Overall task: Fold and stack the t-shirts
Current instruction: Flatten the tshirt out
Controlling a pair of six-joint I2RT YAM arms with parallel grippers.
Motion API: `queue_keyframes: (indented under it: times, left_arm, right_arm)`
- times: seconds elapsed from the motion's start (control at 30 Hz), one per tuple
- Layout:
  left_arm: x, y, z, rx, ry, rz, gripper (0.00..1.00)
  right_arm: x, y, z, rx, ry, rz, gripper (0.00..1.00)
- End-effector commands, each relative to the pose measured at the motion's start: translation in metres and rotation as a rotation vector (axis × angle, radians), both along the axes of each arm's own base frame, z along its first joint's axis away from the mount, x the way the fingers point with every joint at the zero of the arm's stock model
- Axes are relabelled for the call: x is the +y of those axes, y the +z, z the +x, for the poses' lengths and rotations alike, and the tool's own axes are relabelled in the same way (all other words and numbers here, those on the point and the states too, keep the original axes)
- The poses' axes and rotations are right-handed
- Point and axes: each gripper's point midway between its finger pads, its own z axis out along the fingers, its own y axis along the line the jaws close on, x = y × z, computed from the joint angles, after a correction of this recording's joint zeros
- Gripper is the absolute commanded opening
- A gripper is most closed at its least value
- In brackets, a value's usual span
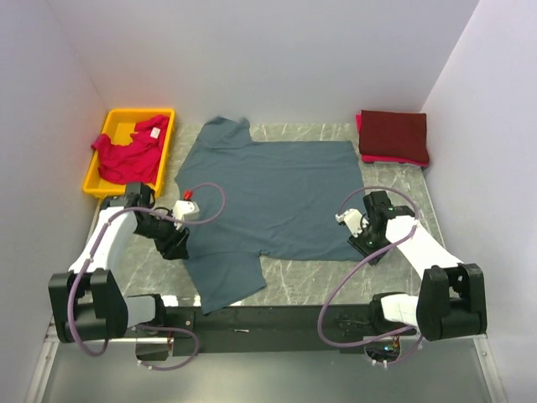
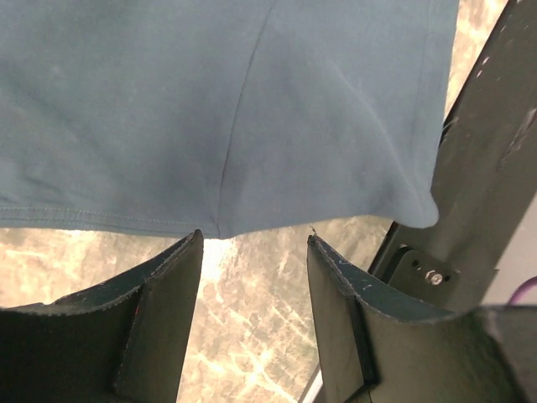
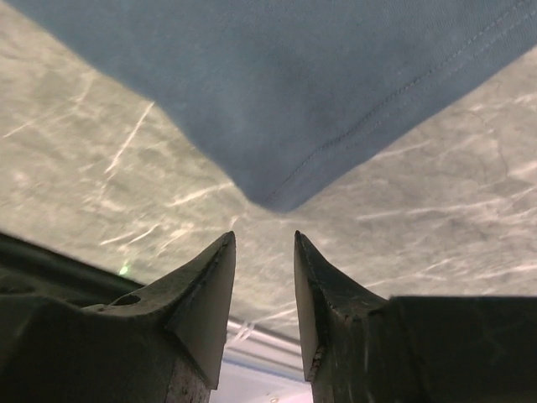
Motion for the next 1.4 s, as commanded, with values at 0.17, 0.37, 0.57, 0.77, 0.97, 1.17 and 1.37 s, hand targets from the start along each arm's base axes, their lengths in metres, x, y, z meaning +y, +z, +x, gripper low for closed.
queue_keyframes:
  times: [0.17,0.37,0.57,0.77,0.97,1.17,1.37]
  left_arm:
    - [0.007,-0.012,-0.005,-0.068,-0.052,0.046,0.60]
    - [0.013,-0.022,-0.002,-0.101,-0.050,0.087,0.63]
    - [0.016,-0.027,-0.001,-0.089,-0.051,0.099,0.63]
    - [0.015,-0.026,0.001,-0.093,-0.048,0.095,0.63]
    - [0.017,-0.027,0.002,-0.096,-0.047,0.103,0.65]
    - [0.016,-0.027,0.003,-0.092,-0.037,0.099,0.67]
    - [0.021,-0.032,-0.004,-0.087,-0.059,0.128,0.66]
  right_arm:
    - [-0.003,-0.012,0.033,-0.122,0.026,-0.049,0.41]
    - [-0.001,-0.026,0.026,-0.085,0.033,-0.053,0.41]
    - [0.000,-0.026,0.017,-0.065,0.046,-0.050,0.42]
    - [0.009,-0.007,0.013,-0.068,0.065,0.007,0.45]
    - [0.010,-0.003,0.002,-0.032,0.101,0.020,0.55]
    - [0.005,-0.023,0.006,-0.002,0.100,-0.015,0.57]
    - [0.002,-0.037,0.013,0.002,0.090,-0.041,0.45]
